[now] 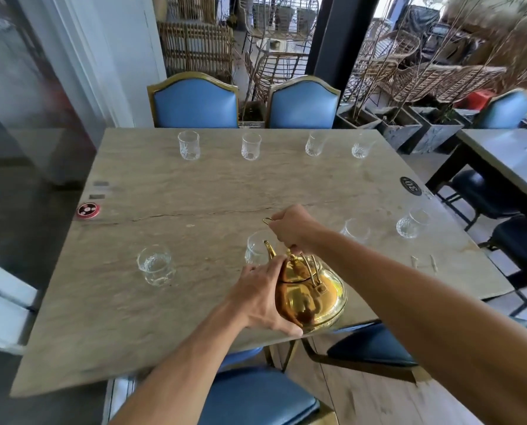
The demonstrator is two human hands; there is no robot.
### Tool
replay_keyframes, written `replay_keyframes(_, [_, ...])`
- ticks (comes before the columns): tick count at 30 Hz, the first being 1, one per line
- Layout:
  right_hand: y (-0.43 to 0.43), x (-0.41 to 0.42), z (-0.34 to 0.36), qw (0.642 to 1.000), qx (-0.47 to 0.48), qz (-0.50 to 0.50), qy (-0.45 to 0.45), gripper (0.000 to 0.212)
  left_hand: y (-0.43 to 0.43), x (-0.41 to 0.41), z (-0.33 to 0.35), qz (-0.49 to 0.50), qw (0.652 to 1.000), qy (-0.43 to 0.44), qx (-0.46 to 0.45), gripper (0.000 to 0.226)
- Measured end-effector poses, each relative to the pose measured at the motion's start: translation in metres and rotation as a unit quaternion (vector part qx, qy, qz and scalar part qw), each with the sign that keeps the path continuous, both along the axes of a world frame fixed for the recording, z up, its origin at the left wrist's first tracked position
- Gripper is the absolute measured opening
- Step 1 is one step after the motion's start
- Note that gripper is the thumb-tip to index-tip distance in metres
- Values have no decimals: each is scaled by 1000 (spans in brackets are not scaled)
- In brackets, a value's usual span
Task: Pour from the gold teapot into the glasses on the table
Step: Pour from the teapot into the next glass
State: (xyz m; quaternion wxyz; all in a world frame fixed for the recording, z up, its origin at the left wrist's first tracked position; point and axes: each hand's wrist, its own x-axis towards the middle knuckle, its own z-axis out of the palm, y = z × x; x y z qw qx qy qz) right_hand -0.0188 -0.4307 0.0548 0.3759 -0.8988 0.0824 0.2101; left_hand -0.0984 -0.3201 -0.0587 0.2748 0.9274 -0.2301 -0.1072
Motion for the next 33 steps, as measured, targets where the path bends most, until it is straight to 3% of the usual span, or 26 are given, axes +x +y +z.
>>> replay_keyframes(10, [4,10,4,999,-21,39,6,30,-1,0,13,13,999,40,-12,139])
replay_keyframes(14, [5,11,3,998,-32,45,12,12,0,1,7,17,998,58,-8,141])
replay_keyframes(33, [1,14,-1,997,-55,18,46,19,-10,-2,9,11,996,80,-44,135])
